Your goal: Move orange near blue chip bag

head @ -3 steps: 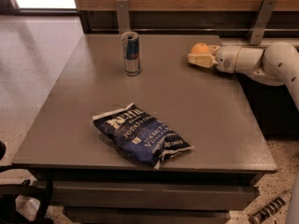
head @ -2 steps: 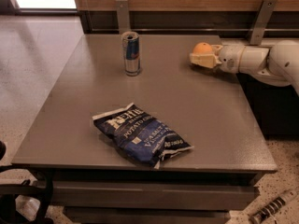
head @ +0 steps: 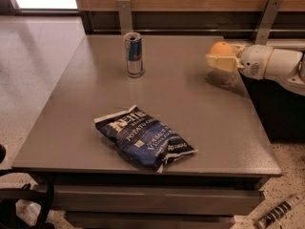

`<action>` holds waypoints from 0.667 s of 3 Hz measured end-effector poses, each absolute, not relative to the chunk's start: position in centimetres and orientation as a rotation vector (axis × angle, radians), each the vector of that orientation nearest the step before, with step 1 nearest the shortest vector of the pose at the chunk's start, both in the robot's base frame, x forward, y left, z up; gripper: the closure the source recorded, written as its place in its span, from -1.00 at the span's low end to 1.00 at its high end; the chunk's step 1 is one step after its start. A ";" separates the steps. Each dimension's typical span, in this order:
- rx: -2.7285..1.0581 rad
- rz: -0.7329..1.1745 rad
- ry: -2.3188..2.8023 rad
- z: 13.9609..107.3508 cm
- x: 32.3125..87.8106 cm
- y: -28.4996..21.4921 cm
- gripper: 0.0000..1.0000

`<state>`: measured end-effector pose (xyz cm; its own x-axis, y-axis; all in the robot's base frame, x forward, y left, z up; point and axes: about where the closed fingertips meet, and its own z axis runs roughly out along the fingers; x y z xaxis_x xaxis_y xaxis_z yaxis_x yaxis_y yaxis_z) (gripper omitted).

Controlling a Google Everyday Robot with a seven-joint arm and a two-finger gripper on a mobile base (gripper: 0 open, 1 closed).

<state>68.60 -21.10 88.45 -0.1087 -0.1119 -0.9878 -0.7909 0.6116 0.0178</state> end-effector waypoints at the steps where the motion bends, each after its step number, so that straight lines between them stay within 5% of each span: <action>1: -0.769 0.688 1.590 89.8 64.6 -22.0 1.00; 2: -0.819 0.724 1.566 89.6 58.2 -21.8 1.00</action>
Offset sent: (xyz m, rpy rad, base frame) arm -0.1599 -0.0129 0.0071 0.0018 -0.0243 0.0961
